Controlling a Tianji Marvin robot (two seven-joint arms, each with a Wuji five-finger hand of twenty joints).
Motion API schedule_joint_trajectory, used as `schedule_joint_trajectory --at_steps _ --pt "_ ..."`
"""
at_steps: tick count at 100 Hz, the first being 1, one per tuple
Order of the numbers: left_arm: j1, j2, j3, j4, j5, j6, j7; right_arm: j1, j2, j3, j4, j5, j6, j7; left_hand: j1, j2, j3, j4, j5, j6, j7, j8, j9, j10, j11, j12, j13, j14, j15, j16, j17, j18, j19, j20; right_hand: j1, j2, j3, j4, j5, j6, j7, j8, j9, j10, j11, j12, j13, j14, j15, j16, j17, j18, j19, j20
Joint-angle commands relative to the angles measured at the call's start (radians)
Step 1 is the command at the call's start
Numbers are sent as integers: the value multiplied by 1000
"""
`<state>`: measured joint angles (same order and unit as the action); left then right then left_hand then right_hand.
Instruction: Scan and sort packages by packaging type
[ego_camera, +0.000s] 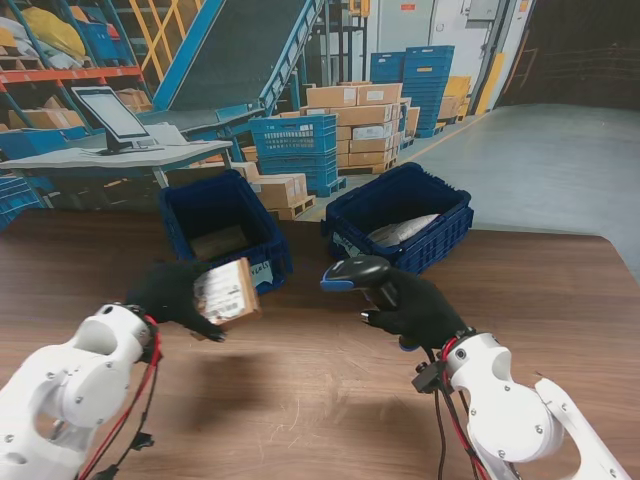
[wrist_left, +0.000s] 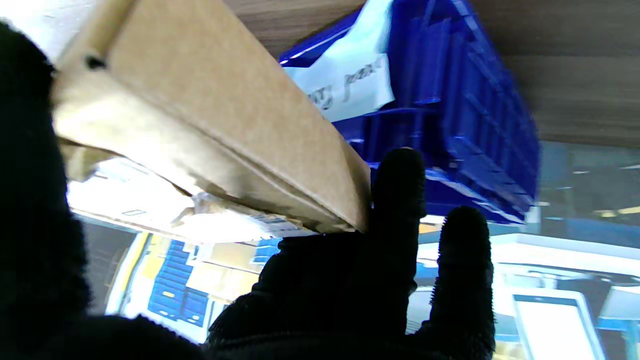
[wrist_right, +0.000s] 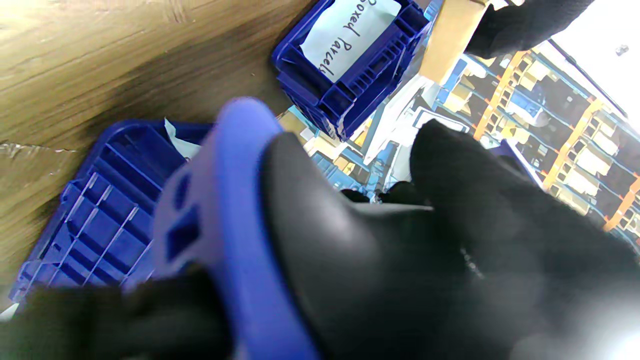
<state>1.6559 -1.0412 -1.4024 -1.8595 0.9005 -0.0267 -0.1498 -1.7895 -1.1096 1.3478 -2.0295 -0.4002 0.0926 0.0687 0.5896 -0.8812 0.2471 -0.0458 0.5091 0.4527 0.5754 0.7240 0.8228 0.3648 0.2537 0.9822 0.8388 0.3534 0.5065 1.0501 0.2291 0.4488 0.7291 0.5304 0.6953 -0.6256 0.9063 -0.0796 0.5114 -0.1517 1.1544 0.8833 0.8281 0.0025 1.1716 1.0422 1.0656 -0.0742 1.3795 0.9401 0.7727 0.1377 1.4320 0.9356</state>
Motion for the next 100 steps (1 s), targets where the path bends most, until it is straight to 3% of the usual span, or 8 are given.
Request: schedule_joint_trajectory --at_steps 1,52,100 --pt "-14 -18 31 8 -6 -16 -6 -12 0 8 -10 5 -2 14 434 178 577 90 124 -325 436 82 152 -186 214 114 16 -29 7 16 -11 35 30 17 87 27 28 -1 8 -51 0 1 16 38 11 16 68 -75 60 40 3 3 14 6" --pt "-196 -23 307 205 -11 -118 99 -27 5 63 -16 23 6 50 434 182 572 88 122 -332 439 82 148 -192 215 113 11 -34 2 14 -15 27 25 14 86 27 28 -1 8 -51 0 1 16 38 11 16 67 -76 60 40 2 1 14 6" --pt "-381 -40 518 415 -84 -136 140 -34 11 88 0 43 -7 86 437 188 567 84 117 -336 442 76 142 -195 215 111 -1 -37 -5 10 -23 19 21 13 86 27 28 0 8 -51 0 1 16 38 11 16 68 -77 60 40 2 1 14 6"
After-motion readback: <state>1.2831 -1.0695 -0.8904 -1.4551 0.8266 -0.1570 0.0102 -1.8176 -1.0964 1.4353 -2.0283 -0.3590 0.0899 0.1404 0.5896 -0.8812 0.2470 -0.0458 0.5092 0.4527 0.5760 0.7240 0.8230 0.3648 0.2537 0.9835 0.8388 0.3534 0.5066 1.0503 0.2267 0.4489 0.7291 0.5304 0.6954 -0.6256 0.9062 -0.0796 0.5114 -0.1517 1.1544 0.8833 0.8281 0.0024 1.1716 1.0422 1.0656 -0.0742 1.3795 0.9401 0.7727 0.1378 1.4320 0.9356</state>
